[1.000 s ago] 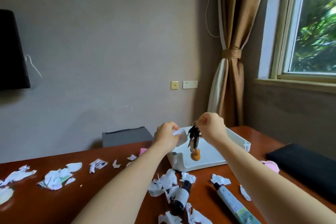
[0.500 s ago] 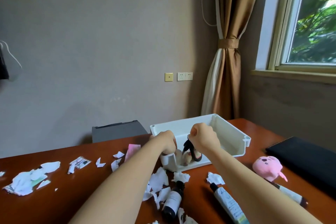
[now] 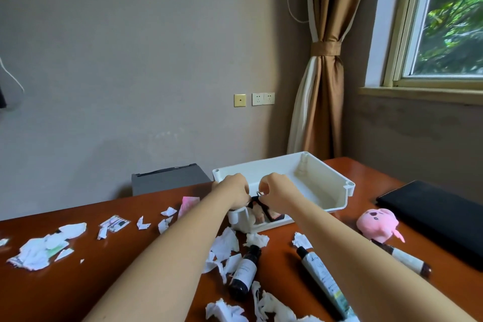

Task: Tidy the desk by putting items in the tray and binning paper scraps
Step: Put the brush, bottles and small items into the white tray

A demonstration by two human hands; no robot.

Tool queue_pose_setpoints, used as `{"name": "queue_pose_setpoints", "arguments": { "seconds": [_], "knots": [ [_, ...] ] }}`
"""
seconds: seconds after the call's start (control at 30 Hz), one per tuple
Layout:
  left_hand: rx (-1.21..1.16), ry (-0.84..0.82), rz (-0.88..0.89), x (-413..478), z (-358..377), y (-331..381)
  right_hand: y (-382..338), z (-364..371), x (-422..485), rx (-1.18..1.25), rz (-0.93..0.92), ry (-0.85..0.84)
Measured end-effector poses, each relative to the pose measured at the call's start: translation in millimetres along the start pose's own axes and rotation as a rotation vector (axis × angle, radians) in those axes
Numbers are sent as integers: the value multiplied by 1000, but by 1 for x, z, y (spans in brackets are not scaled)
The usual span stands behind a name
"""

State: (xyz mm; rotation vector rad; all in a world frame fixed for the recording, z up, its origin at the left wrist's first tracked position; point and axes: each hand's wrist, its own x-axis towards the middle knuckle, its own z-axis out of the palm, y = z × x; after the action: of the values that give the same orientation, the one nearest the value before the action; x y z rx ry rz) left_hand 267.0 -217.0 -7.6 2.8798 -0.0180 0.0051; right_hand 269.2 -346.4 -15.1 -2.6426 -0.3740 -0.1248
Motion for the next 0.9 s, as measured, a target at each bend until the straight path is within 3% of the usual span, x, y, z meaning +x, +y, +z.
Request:
{"name": "queue_pose_setpoints", "arguments": {
  "seconds": [0.13,0.43,0.8,0.9],
  "knots": [
    [-93,62,79,-24,-10,0,-3,-26,-20,17,-29,25],
    [-67,67,218,-129,-31,27,-12,-83,-114,-63,-76,3],
    [-68,-129,267,-225,-9,41,19,-96,-219,-214,-2,-119],
    [-34,-188,269,-237,-4,46,61,-106,-179,-155,40,-119]
  ]
}}
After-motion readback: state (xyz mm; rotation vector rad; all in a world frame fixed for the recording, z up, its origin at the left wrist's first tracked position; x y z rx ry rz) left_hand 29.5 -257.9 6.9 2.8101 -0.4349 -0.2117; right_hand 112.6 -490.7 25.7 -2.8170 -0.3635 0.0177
